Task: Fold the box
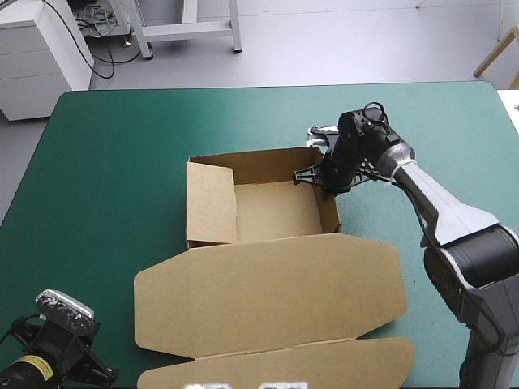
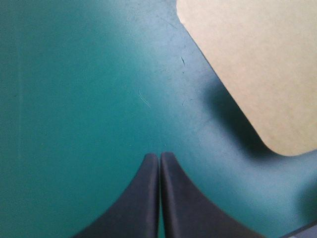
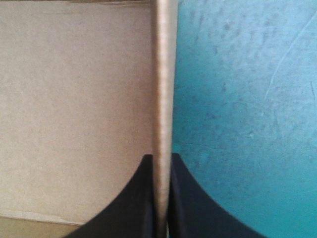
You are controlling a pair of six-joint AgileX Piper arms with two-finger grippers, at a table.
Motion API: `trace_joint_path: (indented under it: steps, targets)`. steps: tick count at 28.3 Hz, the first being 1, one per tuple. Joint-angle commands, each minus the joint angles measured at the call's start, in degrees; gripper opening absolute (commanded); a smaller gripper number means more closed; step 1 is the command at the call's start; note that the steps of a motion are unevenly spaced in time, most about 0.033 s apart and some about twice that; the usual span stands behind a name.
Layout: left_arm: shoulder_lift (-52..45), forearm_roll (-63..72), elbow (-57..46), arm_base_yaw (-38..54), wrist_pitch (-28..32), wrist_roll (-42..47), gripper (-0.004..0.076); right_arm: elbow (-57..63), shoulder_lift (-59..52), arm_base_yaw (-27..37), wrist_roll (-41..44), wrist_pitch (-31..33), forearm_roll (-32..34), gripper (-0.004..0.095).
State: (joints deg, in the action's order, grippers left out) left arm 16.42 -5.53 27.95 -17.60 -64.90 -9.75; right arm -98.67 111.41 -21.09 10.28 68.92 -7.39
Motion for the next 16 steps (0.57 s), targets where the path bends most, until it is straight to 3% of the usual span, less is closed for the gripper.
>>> trace_joint_path:
  steps: [1,6,16]
  targets:
    - [0.59,-0.17,0.92,-0.02,2.47,0.48,-0.001,-4.0,-2.22,0.91,-1.16,0.05,0.79,-0.0019]
    - [0.59,-0.17,0.92,-0.02,2.47,0.49,-0.001,-9.73,-4.08,5.47,-3.67,0.05,0.79,-0.0019]
    - [0.59,-0.17,0.92,-0.02,2.47,0.49,-0.001,-10.46,-6.82,18.51,-7.64,0.05,1.81,-0.0019]
